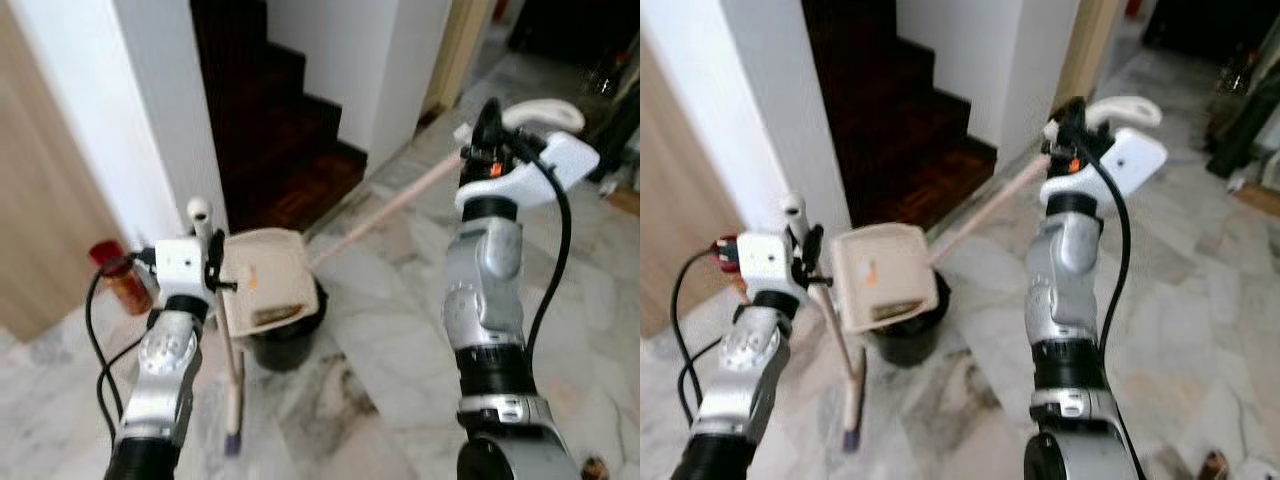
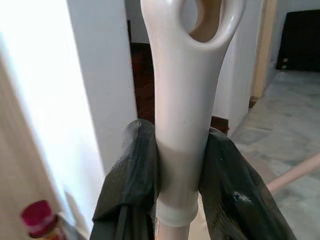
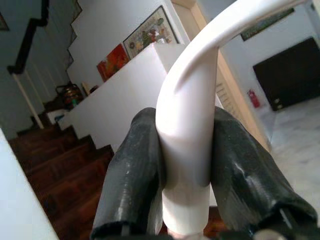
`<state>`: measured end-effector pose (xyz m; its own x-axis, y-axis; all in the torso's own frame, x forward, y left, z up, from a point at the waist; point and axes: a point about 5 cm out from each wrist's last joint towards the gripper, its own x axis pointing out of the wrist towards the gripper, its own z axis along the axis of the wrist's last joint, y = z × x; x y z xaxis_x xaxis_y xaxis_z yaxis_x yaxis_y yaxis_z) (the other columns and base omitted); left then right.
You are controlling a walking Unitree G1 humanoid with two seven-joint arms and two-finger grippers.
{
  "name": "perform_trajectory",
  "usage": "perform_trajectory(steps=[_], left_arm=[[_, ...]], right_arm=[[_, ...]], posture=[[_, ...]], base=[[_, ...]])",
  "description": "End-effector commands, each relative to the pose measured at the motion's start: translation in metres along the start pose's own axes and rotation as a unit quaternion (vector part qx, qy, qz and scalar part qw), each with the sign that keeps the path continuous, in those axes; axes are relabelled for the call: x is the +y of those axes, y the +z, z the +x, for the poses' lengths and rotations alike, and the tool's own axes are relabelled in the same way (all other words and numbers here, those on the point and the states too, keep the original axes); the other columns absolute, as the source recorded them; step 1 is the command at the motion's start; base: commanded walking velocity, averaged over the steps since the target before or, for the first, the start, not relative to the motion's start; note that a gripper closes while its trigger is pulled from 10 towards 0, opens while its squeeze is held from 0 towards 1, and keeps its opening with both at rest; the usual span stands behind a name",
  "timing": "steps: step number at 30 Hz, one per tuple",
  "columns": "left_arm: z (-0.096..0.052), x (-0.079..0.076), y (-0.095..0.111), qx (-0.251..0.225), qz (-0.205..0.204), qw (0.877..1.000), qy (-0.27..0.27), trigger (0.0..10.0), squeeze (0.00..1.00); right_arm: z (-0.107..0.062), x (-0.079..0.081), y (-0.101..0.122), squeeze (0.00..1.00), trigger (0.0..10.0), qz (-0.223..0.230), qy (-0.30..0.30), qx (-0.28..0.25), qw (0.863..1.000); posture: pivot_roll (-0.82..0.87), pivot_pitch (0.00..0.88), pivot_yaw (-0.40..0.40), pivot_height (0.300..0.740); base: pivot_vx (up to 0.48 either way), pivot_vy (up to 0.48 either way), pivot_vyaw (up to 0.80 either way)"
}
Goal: Sweep floor
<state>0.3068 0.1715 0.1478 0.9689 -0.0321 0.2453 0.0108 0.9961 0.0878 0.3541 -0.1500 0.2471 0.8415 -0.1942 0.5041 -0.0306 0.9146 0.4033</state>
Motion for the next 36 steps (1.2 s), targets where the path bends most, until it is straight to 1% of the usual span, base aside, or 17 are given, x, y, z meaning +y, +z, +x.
perform_trajectory(steps=[1,5,8,13,21,24,36], left_arm=[[0.004,-0.006,0.01,-0.021,-0.007,1.0,-0.012,10.0,0.0],[0.004,-0.007,0.011,-0.022,-0.001,1.0,-0.014,10.0,0.0],[0.003,-0.007,0.01,-0.021,0.008,1.0,-0.018,10.0,0.0],[0.003,-0.008,0.01,-0.022,0.005,1.0,-0.02,10.0,0.0],[0.002,-0.008,0.01,-0.021,0.004,0.999,-0.024,10.0,0.0],[0.002,-0.008,0.01,-0.018,0.005,0.999,-0.026,10.0,0.0],[0.002,-0.009,0.009,-0.013,0.005,0.999,-0.033,10.0,0.0]], right_arm=[[0.005,-0.003,0.016,0.0,10.0,0.002,-0.008,-0.037,0.999],[0.006,-0.003,0.016,0.0,10.0,0.001,-0.01,-0.038,0.999],[0.006,-0.005,0.017,0.0,10.0,0.001,-0.014,-0.038,0.999],[0.006,-0.009,0.016,0.0,10.0,-0.001,-0.024,-0.035,0.999],[0.006,-0.011,0.017,0.0,10.0,-0.006,-0.032,-0.038,0.999],[0.008,-0.017,0.02,0.0,10.0,-0.016,-0.045,-0.047,0.998],[0.011,-0.025,0.029,0.0,10.0,-0.046,-0.058,-0.065,0.995]], posture=[[0.11,0.0,-0.025,0.74],[0.11,0.0,-0.025,0.74],[0.11,0.0,-0.026,0.74],[0.11,0.001,-0.026,0.74],[0.12,0.005,-0.024,0.74],[0.12,0.004,-0.023,0.74],[0.11,0.0,-0.016,0.74]], base=[[0.0,0.48,0.0],[0.0,0.433,0.0],[0.0,0.0,0.0],[0.0,0.0,0.0],[0.0,0.0,0.0],[0.0,0.0,0.0],[0.0,0.0,0.0]])
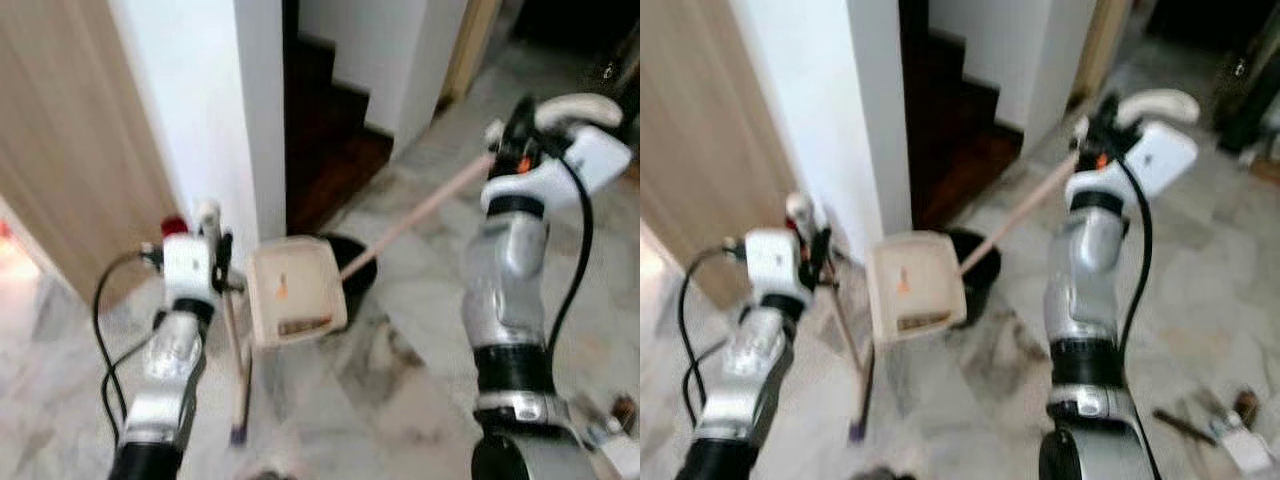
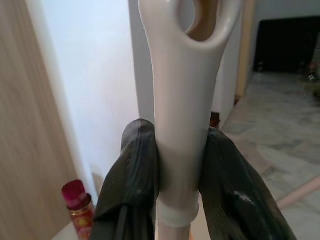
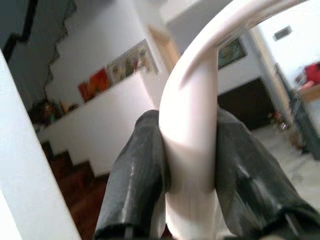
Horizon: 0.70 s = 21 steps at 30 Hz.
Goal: Sweep floor
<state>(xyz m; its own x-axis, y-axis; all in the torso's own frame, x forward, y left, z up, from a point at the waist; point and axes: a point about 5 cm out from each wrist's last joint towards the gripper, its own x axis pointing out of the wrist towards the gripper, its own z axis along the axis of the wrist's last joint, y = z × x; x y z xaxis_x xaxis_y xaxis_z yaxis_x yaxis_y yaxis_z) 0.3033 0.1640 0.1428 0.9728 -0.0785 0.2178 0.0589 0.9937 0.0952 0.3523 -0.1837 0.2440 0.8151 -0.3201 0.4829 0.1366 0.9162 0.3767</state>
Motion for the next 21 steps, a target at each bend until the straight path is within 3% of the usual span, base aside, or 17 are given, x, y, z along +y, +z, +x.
perform_trajectory(steps=[1,21], left_arm=[[0.0063,-0.0007,0.0121,-0.025,0.008,1.0,-0.009,10.0,0.0],[0.0089,-0.0021,0.0127,-0.026,0.016,1.0,-0.009,10.0,0.0]], right_arm=[[0.0076,0.0051,0.0186,0.0,10.0,0.013,0.001,-0.047,0.999],[0.0084,0.0089,0.0207,0.0,10.0,0.003,0.014,-0.056,0.998]], posture=[[0.11,0.0,-0.016,0.74],[0.11,0.0,-0.015,0.74]], base=[[0.0,0.0,0.0],[0.0,0.0,0.0]])
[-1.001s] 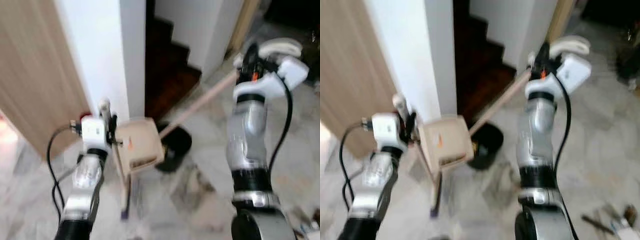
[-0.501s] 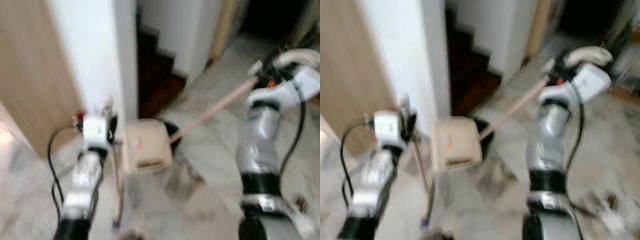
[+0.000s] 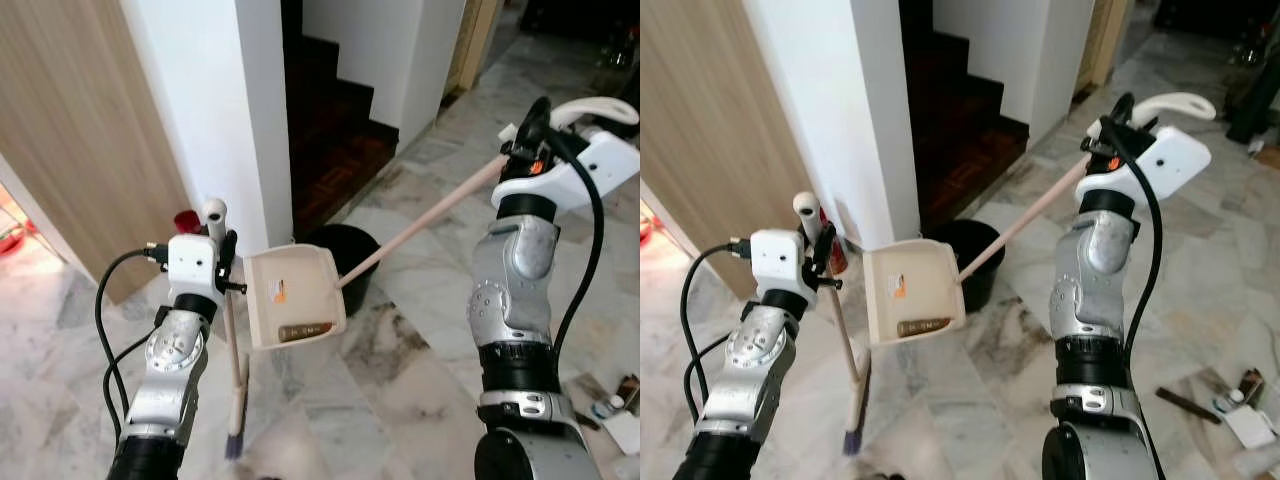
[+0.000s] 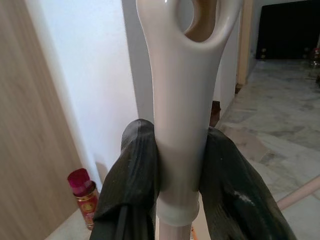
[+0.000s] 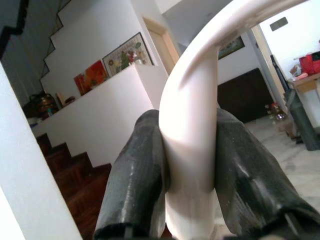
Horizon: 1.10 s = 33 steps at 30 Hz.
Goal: Sweep floor
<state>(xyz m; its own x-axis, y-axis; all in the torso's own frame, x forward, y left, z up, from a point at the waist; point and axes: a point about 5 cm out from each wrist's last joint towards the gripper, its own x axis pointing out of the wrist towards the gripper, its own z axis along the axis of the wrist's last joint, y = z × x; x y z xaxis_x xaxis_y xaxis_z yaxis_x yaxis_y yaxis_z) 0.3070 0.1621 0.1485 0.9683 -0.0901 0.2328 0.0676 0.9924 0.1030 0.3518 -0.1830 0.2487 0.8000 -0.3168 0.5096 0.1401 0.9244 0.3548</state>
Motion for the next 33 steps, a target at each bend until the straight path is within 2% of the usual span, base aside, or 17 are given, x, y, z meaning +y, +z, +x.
perform_trajectory(steps=[1,4,10,18,29,33], left_arm=[[0.004,-0.001,0.008,-0.017,0.013,1.0,-0.003,10.0,0.0],[0.004,-0.001,0.007,-0.016,0.014,1.0,-0.003,10.0,0.0],[0.002,-0.001,0.005,-0.013,0.015,1.0,-0.001,10.0,0.0],[0.001,0.0,0.005,-0.014,0.02,1.0,0.003,10.0,0.0],[0.001,0.002,0.005,-0.012,0.024,1.0,0.009,10.0,0.0],[0.001,0.002,0.005,-0.011,0.025,1.0,0.011,10.0,0.0]], right_arm=[[0.008,0.009,0.02,0.0,10.0,0.008,0.016,-0.049,0.999],[0.01,0.013,0.024,0.0,10.0,0.008,0.022,-0.059,0.998],[0.012,0.021,0.037,0.0,10.0,-0.036,0.044,-0.103,0.993],[0.01,0.027,0.036,0.0,10.0,-0.028,0.052,-0.101,0.993],[0.01,0.031,0.033,0.0,10.0,-0.031,0.061,-0.092,0.993],[0.009,0.032,0.032,0.0,10.0,-0.026,0.064,-0.09,0.994]], posture=[[0.11,0.0,-0.015,0.74],[0.11,0.0,-0.015,0.74],[0.11,0.0,-0.021,0.74],[0.11,0.0,-0.023,0.74],[0.12,0.002,-0.026,0.74],[0.12,0.003,-0.026,0.74]], base=[[0.0,0.0,0.0],[0.0,0.0,0.0],[0.0,0.0,0.0],[0.0,0.0,0.0],[0.269,0.0,0.0],[0.298,0.0,0.47]])
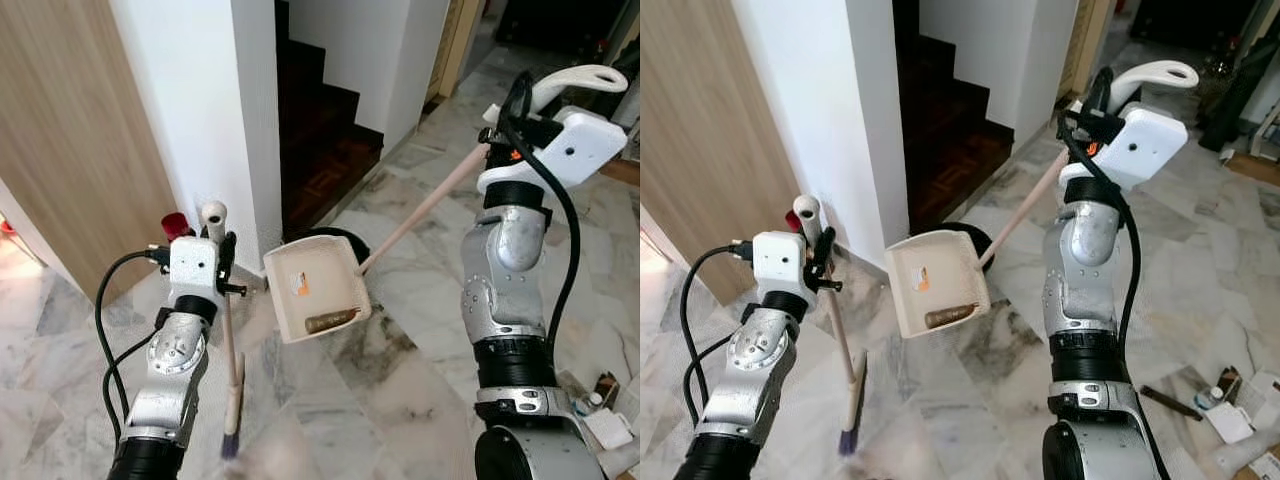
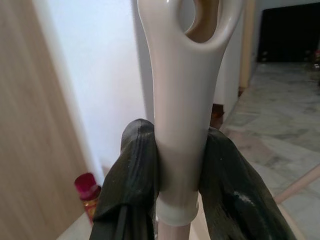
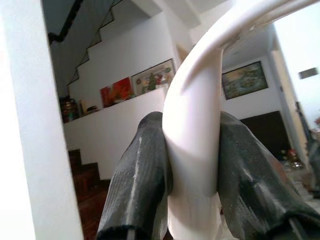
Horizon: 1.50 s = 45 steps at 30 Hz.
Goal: Sweep floor
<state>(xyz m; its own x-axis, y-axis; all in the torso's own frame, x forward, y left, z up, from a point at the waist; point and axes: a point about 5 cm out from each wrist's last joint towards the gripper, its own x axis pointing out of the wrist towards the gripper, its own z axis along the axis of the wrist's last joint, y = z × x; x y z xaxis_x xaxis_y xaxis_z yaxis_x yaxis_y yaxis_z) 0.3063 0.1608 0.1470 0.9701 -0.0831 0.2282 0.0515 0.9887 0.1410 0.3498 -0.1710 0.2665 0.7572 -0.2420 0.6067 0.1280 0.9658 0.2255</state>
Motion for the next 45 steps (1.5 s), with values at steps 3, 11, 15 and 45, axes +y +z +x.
perform_trajectory(steps=[3,11,15,45], left_arm=[[0.0024,0.0039,0.0058,-0.014,0.005,1.0,0.009,10.0,0.0],[0.0019,0.0047,0.0058,-0.014,0.006,1.0,0.011,10.0,0.0],[0.002,0.0052,0.0063,-0.016,0.006,1.0,0.012,10.0,0.0],[0.0036,0.0035,0.0074,-0.022,0.004,1.0,0.011,10.0,0.0]], right_arm=[[0.0089,0.0125,0.02,0.0,10.0,0.026,0.015,-0.046,0.999],[0.0094,0.0136,0.0211,0.0,10.0,0.03,0.016,-0.047,0.998],[0.0099,0.0145,0.0217,0.0,10.0,0.032,0.017,-0.049,0.998],[0.0123,0.0156,0.0255,0.0,10.0,0.038,0.017,-0.058,0.997]], posture=[[0.12,0.002,-0.028,0.74],[0.12,0.002,-0.031,0.74],[0.12,0.002,-0.032,0.74],[0.11,0.0,-0.034,0.74]], base=[[0.296,0.0,0.0],[0.3,0.0,0.0],[0.307,0.0,0.0],[0.311,0.0,0.0]])
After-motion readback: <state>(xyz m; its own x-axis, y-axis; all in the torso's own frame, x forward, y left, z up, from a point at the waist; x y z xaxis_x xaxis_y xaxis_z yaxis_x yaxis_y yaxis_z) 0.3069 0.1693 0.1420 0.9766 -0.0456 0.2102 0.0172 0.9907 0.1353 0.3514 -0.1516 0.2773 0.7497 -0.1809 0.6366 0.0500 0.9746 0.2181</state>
